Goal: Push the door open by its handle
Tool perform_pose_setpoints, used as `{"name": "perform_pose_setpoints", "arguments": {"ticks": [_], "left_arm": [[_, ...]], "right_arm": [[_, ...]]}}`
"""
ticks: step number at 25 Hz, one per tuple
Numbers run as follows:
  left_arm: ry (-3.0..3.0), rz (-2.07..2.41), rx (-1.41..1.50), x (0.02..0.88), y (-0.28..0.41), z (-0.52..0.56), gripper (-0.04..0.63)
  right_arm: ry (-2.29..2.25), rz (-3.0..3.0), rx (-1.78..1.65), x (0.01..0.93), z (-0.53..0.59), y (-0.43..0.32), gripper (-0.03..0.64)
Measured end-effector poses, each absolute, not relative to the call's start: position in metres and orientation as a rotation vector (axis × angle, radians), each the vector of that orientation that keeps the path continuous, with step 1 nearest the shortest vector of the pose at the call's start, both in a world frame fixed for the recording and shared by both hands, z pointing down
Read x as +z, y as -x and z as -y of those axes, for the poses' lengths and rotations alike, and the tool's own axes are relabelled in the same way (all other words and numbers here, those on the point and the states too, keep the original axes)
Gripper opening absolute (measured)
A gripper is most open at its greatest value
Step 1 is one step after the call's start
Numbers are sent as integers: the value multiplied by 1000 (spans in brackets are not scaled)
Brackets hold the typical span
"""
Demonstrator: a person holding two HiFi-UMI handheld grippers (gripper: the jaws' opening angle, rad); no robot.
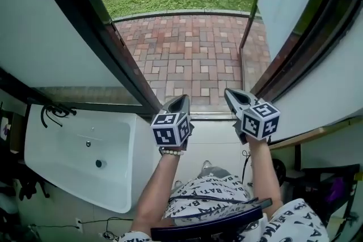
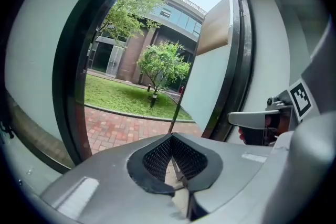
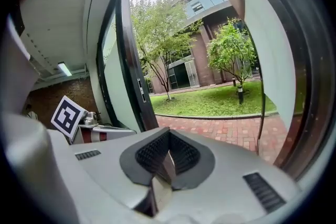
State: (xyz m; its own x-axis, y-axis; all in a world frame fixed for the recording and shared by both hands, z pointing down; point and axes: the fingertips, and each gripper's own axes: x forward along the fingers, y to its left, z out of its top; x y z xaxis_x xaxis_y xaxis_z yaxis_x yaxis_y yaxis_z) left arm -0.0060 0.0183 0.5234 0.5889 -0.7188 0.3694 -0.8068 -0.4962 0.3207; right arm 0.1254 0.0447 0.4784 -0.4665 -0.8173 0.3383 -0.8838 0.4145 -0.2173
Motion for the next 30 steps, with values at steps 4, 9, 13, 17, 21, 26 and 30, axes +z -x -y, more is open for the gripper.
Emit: {"name": "perform_pose_setpoints", "arguments": {"ticks": [4, 9, 13, 17, 21, 26, 30], "left_arm": [[-2393, 1190, 275, 518, 38, -58, -14], [-2428, 1160, 294, 519, 73, -105, -14], [-2442, 1104, 300, 530, 79, -140, -14], [-2445, 1067, 308, 537, 77, -168, -14], [-2456, 1052, 303, 531, 76, -184, -14], [-2469, 1038, 300, 530, 76, -195, -14], [-2480, 1035, 295, 526, 80, -197, -14]], "right_arm": [[-1525, 2463, 582, 492, -86, -86, 12], [-1573, 2425, 606, 505, -135, -44, 12], [-1648, 2373, 582, 513, -172, -36, 12], [-1692, 2335, 569, 516, -198, -38, 12], [-1700, 2326, 537, 507, -215, -35, 12], [-1705, 2334, 523, 506, -228, -30, 12], [-1708, 2331, 502, 502, -232, -25, 12]]}}
